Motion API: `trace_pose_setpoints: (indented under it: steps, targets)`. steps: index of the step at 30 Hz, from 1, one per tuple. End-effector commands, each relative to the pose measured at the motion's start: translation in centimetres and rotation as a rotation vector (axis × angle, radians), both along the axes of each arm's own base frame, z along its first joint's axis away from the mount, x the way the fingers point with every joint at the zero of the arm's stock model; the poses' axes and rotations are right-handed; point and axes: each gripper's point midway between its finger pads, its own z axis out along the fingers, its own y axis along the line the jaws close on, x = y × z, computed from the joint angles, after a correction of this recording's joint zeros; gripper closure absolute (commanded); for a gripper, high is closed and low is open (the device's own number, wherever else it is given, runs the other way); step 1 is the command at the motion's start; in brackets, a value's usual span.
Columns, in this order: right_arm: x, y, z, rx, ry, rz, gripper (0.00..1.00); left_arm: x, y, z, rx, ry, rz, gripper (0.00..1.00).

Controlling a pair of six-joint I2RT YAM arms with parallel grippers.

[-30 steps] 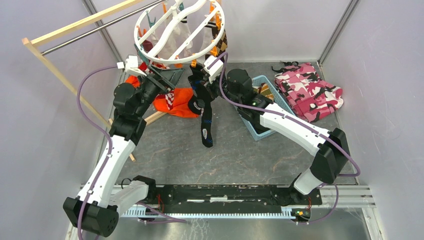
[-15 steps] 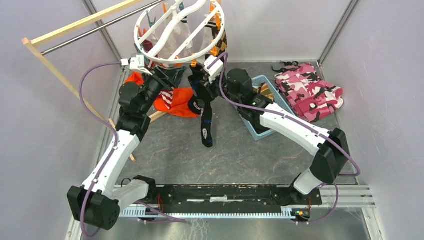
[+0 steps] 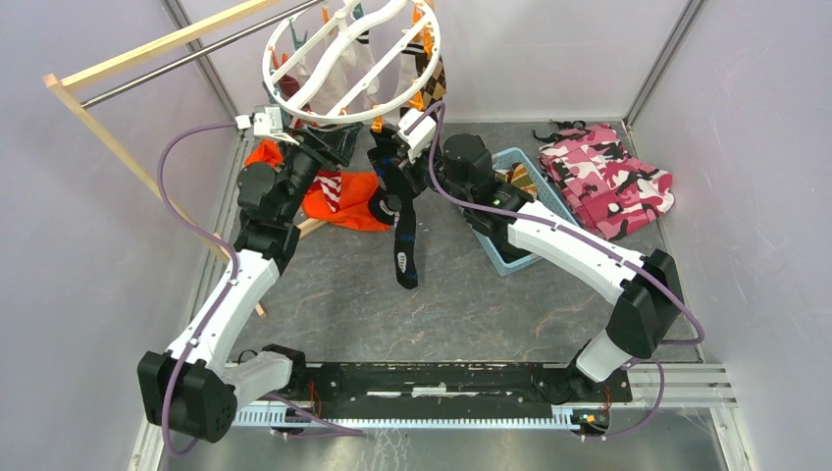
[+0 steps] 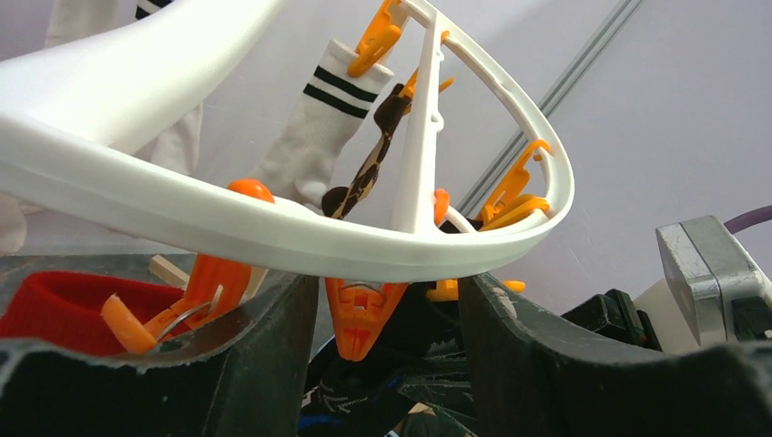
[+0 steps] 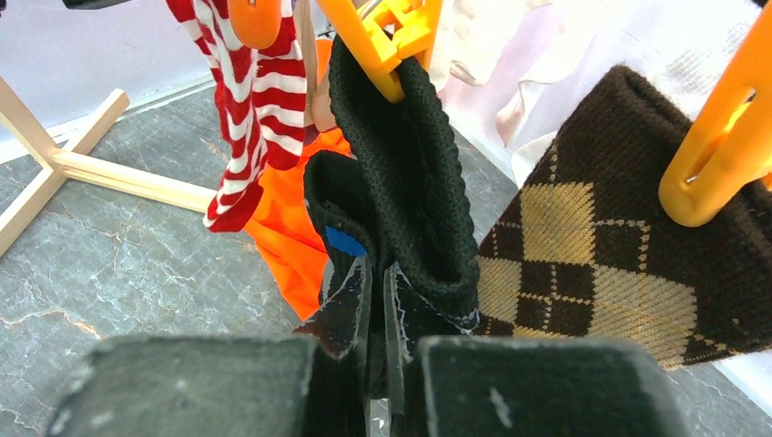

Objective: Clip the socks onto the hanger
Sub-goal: Clamp the sock onto the hanger.

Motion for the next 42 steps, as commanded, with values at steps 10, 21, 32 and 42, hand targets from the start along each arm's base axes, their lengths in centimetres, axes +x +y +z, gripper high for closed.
trace_pose_setpoints:
  steps: [10, 21, 32, 42]
  targets:
    - [0.5, 0.0, 2.9, 0.059, -0.038, -0.014, 1.0, 0.6, 1.0, 1.7, 0.006, -0.118, 0.063, 0.4]
    - [0.6, -0.1, 3.0, 0.061, -0.04, -0.017, 1.0, 1.0, 1.2, 1.5, 0.008, -0.135, 0.087, 0.4]
    - [0.7, 0.1, 2.9, 0.063, -0.036, -0.015, 1.0, 1.3, 2.1, 0.3, 0.018, -0.111, 0.145, 0.32]
    - [0.8, 0.0, 3.1, 0.065, -0.038, -0.018, 1.0, 1.1, 2.1, 1.6, 0.019, -0.195, 0.144, 0.35]
